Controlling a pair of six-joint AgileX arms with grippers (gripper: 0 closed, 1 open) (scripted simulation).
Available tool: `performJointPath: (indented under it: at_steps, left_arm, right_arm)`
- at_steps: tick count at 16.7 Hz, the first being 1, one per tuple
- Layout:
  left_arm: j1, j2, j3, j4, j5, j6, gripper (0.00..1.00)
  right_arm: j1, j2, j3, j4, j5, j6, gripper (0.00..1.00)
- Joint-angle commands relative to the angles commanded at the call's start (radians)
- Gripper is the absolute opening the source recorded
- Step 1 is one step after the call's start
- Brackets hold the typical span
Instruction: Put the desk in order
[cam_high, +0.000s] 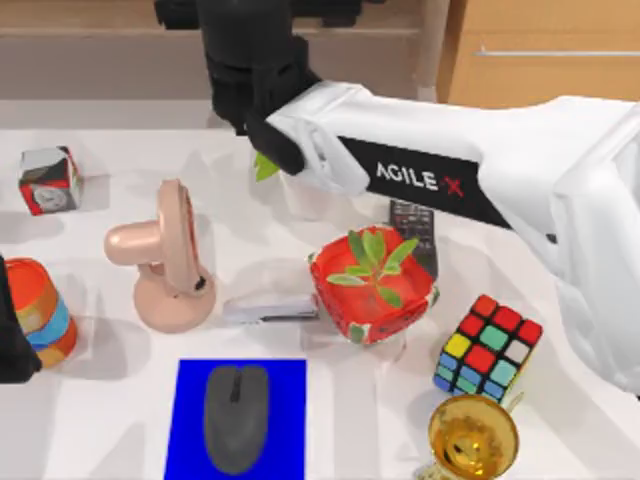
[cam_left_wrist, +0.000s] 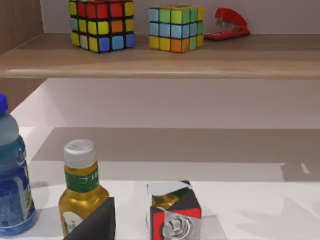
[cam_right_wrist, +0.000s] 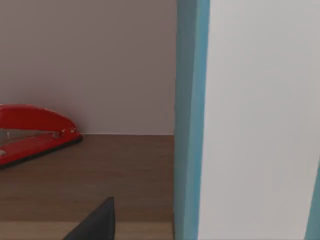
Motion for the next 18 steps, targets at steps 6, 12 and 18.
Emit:
performJointPath:
  at_steps: [6, 12, 18]
  left_arm:
    - [0.000, 0.000, 0.000, 0.000, 0.000, 0.000, 1.00]
    - [0.000, 0.000, 0.000, 0.000, 0.000, 0.000, 1.00]
    - [0.000, 0.000, 0.000, 0.000, 0.000, 0.000, 1.00]
  right_arm:
    - [-0.018, 0.049, 0.092, -0.040, -0.018, -0.001, 1.00]
    - [-0.026, 0.071, 0.133, -0.061, -0.025, -0.001, 1.00]
    - [-0.026, 0.071, 0.133, -0.061, -0.025, -0.001, 0.55]
